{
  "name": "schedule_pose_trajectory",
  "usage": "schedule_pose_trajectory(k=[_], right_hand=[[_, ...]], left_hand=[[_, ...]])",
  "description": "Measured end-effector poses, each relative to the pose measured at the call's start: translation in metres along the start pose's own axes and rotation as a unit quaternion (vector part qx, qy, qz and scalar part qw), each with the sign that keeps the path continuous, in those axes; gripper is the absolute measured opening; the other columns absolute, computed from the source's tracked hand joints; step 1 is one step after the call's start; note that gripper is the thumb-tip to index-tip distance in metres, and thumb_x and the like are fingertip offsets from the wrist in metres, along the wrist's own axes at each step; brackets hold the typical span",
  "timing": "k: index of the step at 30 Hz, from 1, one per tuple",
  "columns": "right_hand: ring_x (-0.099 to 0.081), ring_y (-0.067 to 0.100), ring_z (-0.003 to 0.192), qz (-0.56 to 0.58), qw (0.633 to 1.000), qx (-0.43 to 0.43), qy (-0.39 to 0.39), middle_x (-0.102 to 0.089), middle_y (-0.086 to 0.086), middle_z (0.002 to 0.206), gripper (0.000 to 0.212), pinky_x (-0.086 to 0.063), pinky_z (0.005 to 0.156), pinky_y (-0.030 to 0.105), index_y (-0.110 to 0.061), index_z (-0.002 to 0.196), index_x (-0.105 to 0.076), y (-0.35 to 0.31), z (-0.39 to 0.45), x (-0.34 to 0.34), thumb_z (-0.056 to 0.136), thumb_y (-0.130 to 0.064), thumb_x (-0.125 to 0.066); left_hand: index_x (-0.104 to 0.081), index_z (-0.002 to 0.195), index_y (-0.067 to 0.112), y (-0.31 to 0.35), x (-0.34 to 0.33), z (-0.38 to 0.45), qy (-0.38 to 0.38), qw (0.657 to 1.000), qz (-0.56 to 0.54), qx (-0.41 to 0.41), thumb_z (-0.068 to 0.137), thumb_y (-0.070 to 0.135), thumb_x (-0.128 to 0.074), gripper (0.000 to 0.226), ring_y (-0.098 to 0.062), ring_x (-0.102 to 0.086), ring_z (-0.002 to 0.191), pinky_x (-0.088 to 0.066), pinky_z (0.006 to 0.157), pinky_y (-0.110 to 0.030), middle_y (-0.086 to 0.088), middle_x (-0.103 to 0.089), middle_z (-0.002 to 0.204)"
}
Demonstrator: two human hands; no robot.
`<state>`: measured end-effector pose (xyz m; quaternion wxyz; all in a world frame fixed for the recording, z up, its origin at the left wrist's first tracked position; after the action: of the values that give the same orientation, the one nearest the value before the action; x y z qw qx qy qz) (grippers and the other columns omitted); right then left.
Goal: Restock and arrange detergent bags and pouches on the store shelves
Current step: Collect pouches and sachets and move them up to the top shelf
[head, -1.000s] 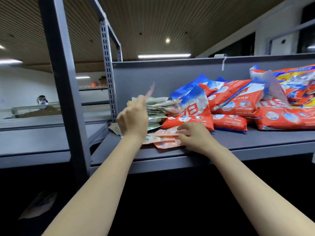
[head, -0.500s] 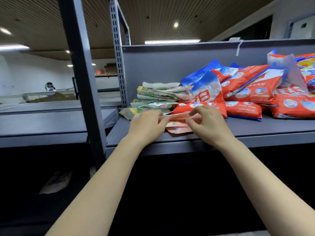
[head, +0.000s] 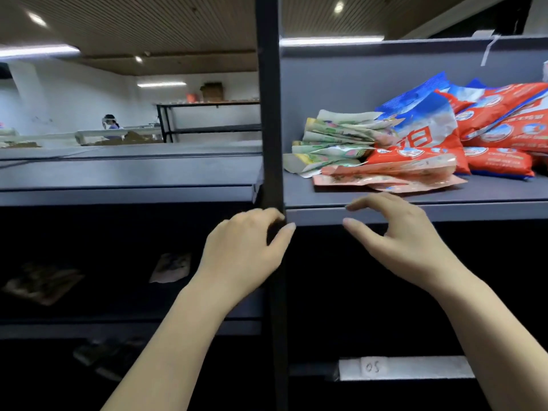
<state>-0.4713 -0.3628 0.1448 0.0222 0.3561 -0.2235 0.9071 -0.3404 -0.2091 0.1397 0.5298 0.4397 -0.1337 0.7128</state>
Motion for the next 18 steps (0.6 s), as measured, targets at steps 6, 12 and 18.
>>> schedule_pose_trajectory(k=[6, 12, 18], right_hand=[[-0.058, 0.010, 0.107, 0.009, 0.999, -0.013, -0.045, -0.065, -0.012, 0.107, 0.028, -0.044, 0.097, 0.035, -0.026, 0.104, -0.067, -0.066, -0.033, -0.073, 0.083, -0.043, -0.059], [-0.056, 0.009, 0.107, 0.005, 0.996, -0.040, -0.083, -0.062, -0.016, 0.106, 0.026, -0.044, 0.093, 0.032, -0.026, 0.106, -0.065, -0.113, -0.056, -0.143, 0.085, -0.041, -0.059], [-0.051, 0.004, 0.109, -0.013, 0.990, -0.059, -0.131, -0.054, -0.023, 0.105, 0.026, -0.040, 0.091, 0.025, -0.030, 0.110, -0.061, -0.145, -0.070, -0.204, 0.088, -0.043, -0.056]], left_hand=[[-0.060, 0.108, 0.036, -0.112, 0.020, -0.061, -0.045, 0.995, 0.014, 0.083, 0.091, 0.054, -0.041, 0.031, -0.010, -0.057, 0.092, -0.042, 0.075, -0.028, 0.017, -0.062, 0.097], [-0.057, 0.116, 0.036, -0.200, 0.039, -0.111, -0.071, 0.989, 0.044, 0.122, 0.092, 0.053, -0.039, 0.034, -0.011, -0.059, 0.096, -0.046, 0.081, -0.029, 0.017, -0.063, 0.111], [-0.055, 0.121, 0.034, -0.263, 0.042, -0.142, -0.103, 0.984, 0.040, 0.143, 0.094, 0.051, -0.039, 0.036, -0.009, -0.058, 0.090, -0.047, 0.082, -0.029, 0.016, -0.062, 0.109]])
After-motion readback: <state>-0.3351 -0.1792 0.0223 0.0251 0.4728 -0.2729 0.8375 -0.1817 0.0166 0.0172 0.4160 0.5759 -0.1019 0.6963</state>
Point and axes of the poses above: each hand's wrist, its own z-axis towards the middle knuckle, its own x-axis out of the back of the hand, y = z × x, the point moved 9 cm from there along z, towards the middle knuckle
